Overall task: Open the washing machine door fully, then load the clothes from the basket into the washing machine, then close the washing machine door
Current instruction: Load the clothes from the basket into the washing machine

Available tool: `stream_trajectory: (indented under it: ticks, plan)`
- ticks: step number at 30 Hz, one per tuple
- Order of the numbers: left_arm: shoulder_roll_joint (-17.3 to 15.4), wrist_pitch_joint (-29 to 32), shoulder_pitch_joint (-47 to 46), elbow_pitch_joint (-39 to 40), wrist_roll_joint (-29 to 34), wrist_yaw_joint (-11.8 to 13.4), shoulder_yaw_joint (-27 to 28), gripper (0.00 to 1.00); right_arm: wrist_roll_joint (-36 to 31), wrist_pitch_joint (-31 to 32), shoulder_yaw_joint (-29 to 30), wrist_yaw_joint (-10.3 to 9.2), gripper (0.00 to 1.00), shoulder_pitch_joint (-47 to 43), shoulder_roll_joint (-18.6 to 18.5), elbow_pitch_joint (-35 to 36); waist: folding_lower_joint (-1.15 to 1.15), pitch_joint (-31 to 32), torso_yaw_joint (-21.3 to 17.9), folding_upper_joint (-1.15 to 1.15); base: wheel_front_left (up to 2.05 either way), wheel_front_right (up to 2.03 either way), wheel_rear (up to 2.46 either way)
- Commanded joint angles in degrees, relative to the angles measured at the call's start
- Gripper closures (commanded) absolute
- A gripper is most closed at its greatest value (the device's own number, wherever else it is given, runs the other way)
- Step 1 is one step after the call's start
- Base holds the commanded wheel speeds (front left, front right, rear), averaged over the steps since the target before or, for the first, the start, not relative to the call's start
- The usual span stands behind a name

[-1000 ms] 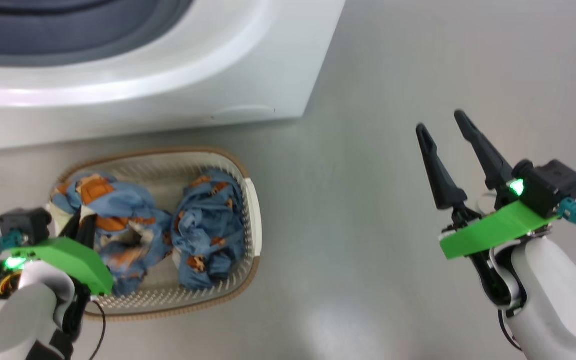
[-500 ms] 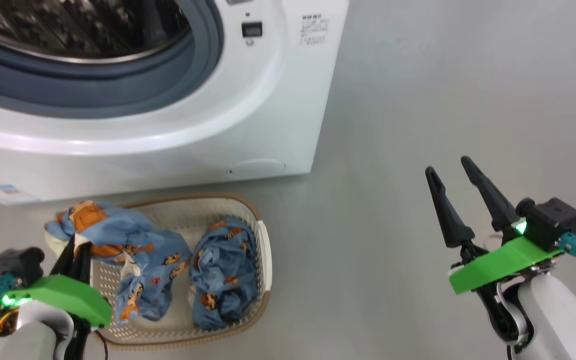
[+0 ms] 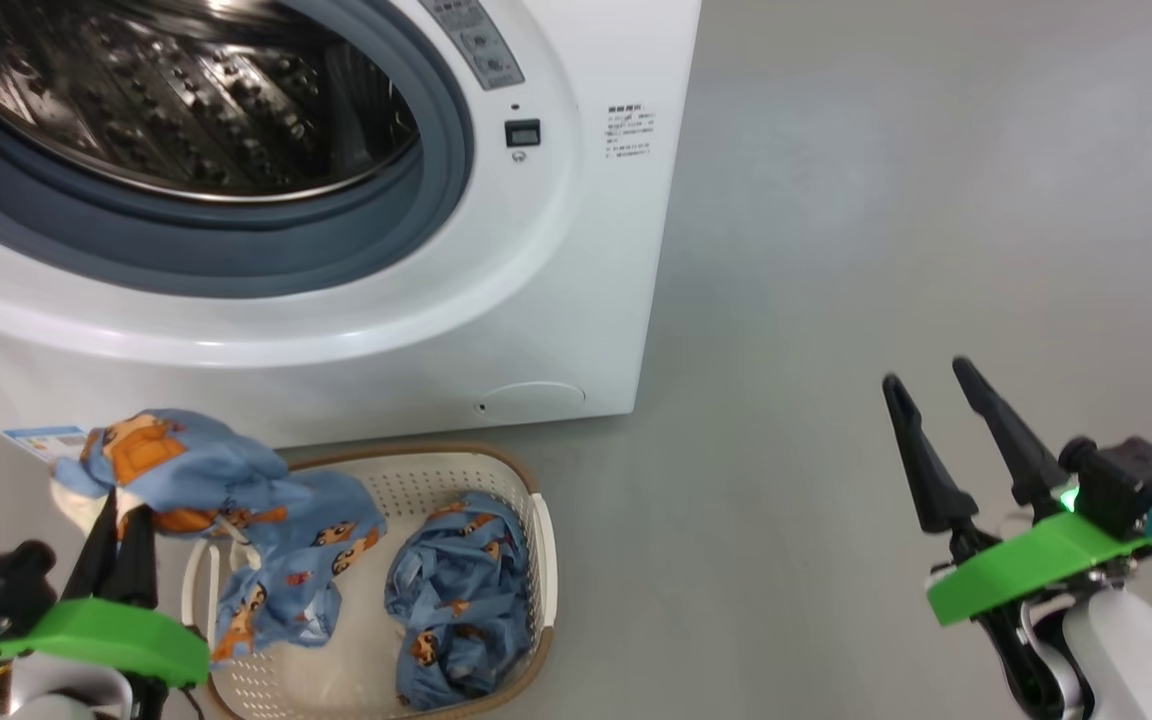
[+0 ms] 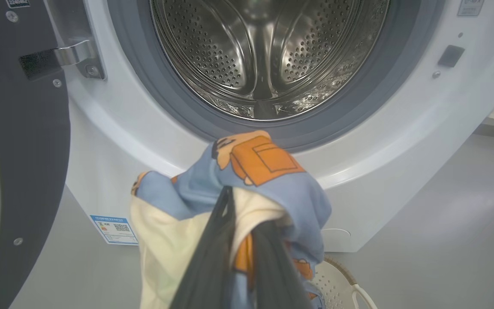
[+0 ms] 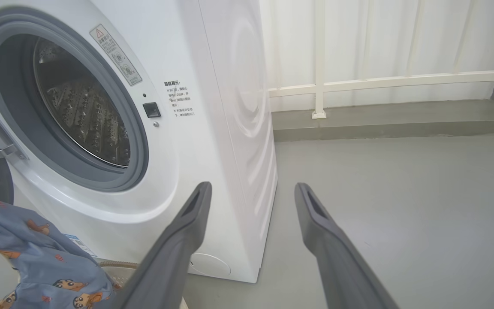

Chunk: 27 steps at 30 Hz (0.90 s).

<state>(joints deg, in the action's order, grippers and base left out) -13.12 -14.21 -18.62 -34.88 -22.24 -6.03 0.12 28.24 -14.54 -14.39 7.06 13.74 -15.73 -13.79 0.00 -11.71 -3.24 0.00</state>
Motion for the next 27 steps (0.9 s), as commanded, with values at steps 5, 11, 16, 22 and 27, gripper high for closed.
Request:
stream_trajectory:
  ticks: [5, 11, 16, 22, 27]
  plan:
    - [-0.4, -0.8, 3.5, 6.2, 2.2, -0.7, 5.6, 1.00, 0.3, -0.5, 0.1, 0.43, 0.00, -3.0, -1.3, 1.2, 0.00, 2.2, 0.4, 0.00, 0.00, 0.00, 0.00]
    - [1.0, -0.8, 6.6, 10.5, 3.4, -1.0, 8.2, 1.00, 0.3, -0.5, 0.7, 0.43, 0.00, -4.1, -1.4, 1.3, 0.00, 3.0, 0.7, 0.00, 0.00, 0.00, 0.00]
    - [2.5, -0.8, 9.2, 14.5, 3.8, -1.2, 10.1, 1.00, 0.3, -0.5, 1.1, 0.43, 0.00, -4.7, -1.4, 1.4, 0.00, 3.4, 0.9, 0.00, 0.00, 0.00, 0.00]
    - [4.3, -0.8, 11.8, 17.8, 4.3, -1.3, 11.7, 1.00, 0.3, -0.5, 1.3, 0.43, 0.00, -4.8, -1.2, 1.5, 0.00, 3.5, 0.7, 0.00, 0.00, 0.00, 0.00]
    - [5.2, -0.8, 12.7, 18.4, 4.6, -1.4, 12.3, 1.00, 0.2, -0.5, 1.5, 0.43, 0.00, -4.8, -1.1, 1.6, 0.00, 3.4, 0.5, 0.00, 0.00, 0.00, 0.00]
